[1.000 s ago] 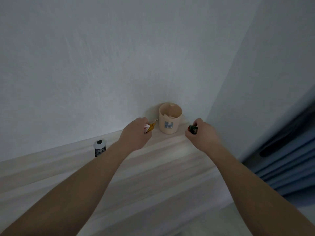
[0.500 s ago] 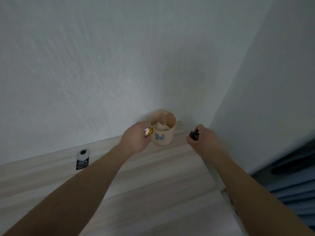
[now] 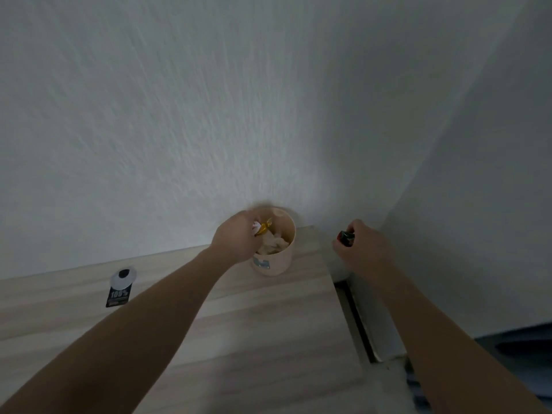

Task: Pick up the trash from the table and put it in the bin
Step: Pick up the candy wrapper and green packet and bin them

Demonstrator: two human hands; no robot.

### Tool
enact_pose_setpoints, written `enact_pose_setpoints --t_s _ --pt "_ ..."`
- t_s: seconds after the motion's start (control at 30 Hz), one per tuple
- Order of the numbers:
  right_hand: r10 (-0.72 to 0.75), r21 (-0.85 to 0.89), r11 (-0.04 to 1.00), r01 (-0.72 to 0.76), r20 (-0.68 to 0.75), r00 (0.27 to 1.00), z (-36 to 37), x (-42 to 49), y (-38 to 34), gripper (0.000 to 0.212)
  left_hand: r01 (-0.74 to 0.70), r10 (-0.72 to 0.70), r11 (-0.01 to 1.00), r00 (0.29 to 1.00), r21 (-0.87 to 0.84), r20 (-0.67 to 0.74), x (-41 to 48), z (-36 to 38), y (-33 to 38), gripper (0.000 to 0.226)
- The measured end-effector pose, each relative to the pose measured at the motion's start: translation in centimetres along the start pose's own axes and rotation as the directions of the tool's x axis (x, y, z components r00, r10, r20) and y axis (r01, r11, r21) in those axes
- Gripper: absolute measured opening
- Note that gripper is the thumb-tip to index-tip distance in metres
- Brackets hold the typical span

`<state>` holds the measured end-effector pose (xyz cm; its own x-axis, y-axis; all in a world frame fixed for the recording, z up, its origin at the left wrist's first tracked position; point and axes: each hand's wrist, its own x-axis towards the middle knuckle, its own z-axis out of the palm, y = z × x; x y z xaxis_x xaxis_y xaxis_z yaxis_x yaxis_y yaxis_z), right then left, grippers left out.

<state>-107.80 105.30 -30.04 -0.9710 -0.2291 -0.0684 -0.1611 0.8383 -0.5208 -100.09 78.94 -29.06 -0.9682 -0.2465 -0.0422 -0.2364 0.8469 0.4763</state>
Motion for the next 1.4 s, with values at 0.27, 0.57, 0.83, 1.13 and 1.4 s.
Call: enact_pose_setpoints --t_s 0.27,0.57,0.83,1.13,1.4 --pt "-0.025 -0.017 1.000 0.025 0.054 0.998 1.4 2.7 1.2 0.030 0.018 -0.018 0.999 1.000 -0.030 -0.019 3.8 1.9 0.3 0.029" --pt "0.009 -0.026 1.000 -0.007 0.052 0.999 2.2 3.4 2.3 0.030 -0.021 0.020 0.999 0.999 0.032 0.025 4.4 2.2 -0.4 0.085" --pt "-0.024 -0.035 0.999 0.026 0.049 0.999 2.0 2.6 0.7 0.029 -0.054 0.060 0.982 0.998 0.179 -0.027 2.3 1.2 -2.5 0.072" --pt "-0.179 -0.059 0.981 0.184 0.078 0.981 3.4 1.7 -6.4 0.024 0.051 -0.012 0.952 0.992 0.301 -0.129 -3.1 -2.8 -7.4 0.061" --pt "-0.237 -0.152 0.955 0.254 0.123 0.964 6.2 2.6 -10.9 0.030 0.109 -0.071 0.956 0.987 0.271 -0.147 -6.8 -5.6 -12.1 0.056"
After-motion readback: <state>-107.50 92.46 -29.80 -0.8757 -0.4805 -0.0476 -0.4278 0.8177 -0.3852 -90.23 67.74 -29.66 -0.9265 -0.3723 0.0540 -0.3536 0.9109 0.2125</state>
